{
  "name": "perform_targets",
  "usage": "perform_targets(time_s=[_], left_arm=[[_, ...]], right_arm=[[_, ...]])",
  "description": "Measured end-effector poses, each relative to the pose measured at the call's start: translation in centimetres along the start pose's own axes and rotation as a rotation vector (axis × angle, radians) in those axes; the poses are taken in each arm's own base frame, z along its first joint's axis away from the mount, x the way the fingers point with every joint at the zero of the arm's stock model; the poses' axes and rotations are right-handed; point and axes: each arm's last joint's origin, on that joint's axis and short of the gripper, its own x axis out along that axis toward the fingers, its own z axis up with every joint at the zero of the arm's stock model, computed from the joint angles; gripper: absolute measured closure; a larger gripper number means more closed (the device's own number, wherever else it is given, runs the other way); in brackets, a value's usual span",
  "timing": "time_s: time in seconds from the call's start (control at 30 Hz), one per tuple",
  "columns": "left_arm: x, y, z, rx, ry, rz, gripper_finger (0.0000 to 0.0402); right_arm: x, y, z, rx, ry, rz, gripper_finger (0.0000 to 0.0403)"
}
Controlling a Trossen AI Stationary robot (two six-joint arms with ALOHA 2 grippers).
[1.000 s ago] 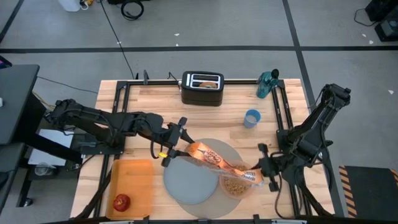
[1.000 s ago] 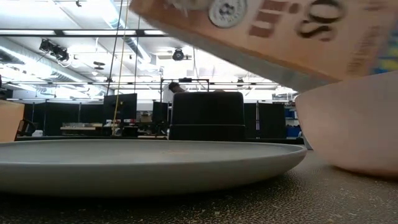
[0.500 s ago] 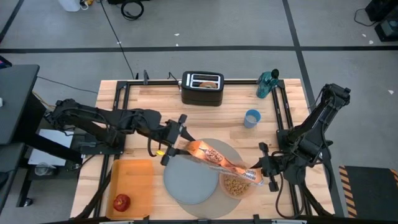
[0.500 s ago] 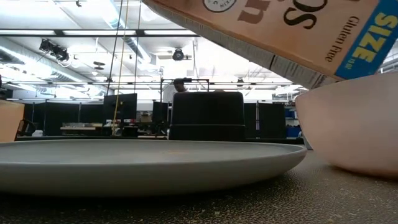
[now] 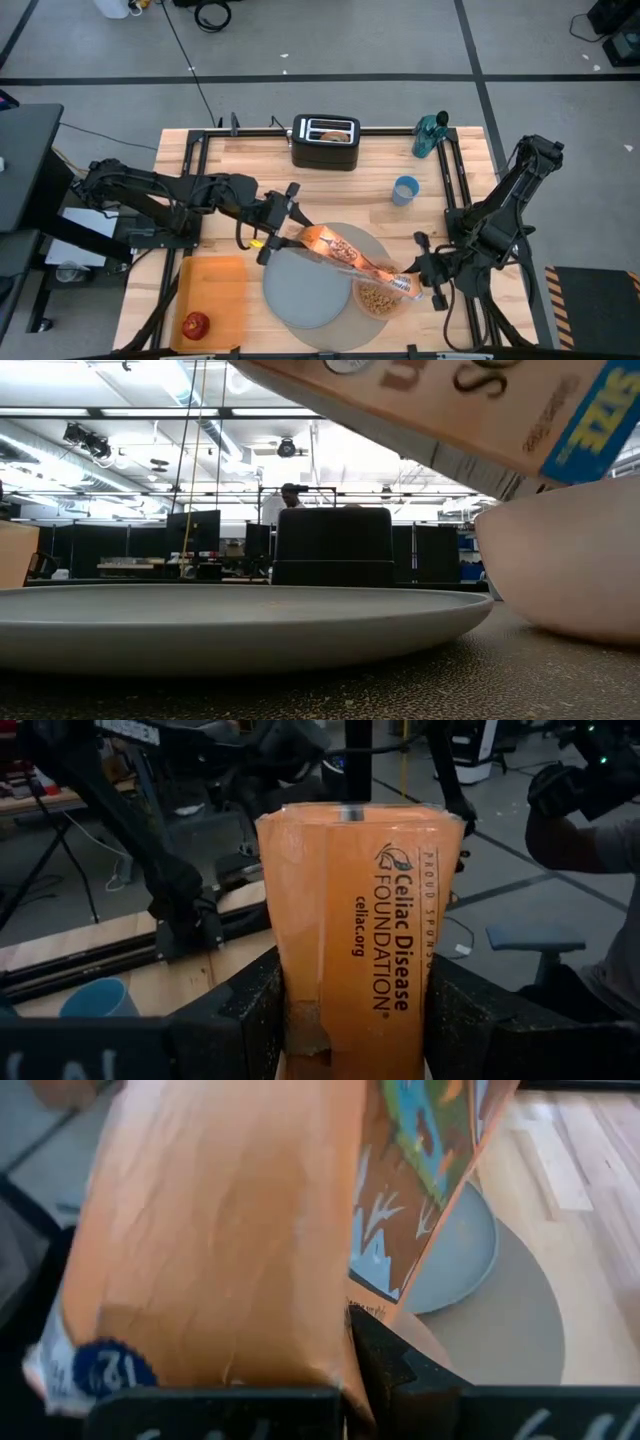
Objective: Arrange a breakfast setting
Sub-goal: Put cereal into the pink bowl
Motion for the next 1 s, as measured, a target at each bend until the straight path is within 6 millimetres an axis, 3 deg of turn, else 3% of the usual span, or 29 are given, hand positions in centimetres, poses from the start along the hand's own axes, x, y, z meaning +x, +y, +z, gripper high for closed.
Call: perform_targets(time_s=[0.37, 0.87, 1.0], left_arm=[[0.0, 0.0, -0.5, -0.032, 0.049, 0.001, 0.0210], [-0.6, -1.2, -3.5, -0.202, 0.383, 0.058, 0.0210], [-0.8, -1.8, -4.0, -0.226, 0.448, 0.086, 0.0210]], right_arm=[[-0.4, -0.4, -0.2, 0.013, 0.018, -0.011, 0.0392], [-1.2, -1.4, 1.3, 0.022, 0.061, -0.016, 0.0392], [-1.5, -1.9, 2.6, 0.015, 0.053, -0.002, 0.0392]])
